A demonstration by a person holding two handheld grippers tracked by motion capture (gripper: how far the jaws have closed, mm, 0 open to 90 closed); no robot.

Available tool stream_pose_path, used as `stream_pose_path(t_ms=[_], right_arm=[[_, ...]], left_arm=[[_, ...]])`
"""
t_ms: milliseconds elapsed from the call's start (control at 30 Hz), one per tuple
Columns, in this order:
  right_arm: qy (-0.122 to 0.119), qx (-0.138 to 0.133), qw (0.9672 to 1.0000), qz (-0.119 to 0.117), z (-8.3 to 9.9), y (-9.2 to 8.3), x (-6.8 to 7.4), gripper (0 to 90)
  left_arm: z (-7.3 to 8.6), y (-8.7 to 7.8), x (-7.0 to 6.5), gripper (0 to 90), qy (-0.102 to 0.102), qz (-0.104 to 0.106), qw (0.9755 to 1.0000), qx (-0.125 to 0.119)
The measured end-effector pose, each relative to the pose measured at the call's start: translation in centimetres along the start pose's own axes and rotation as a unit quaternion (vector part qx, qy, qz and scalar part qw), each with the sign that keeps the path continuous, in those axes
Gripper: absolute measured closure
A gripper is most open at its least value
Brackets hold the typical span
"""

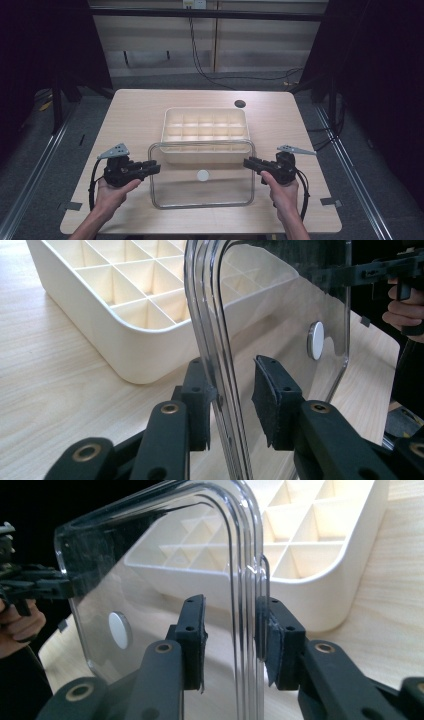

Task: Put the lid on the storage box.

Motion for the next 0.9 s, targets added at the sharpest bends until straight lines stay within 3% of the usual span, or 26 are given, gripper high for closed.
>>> stream_pose_path(t_ms=[433,900], right_arm=[[-0.008,-0.029,0.9995,-0.007,-2.3,-0.6,0.9,65.7],[-0.014,-0.044,0.9988,-0.019,-5.1,0.2,1.8,65.6]], left_arm=[[-2.4,-0.8,-0.1,68.7,0.017,0.002,0.9996,-0.023],[-5.3,-2.0,1.1,68.9,0.023,-0.011,0.9986,-0.046]])
Point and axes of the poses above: each handheld gripper's, and its own axes: y roughly forward along the jaws, z roughly out of its underside, x roughly to its left, the point moved 7 cm from there along y, roughly forward along the jaws, and after that the axes turned 6 degrees about y, right-handed, at the moved point
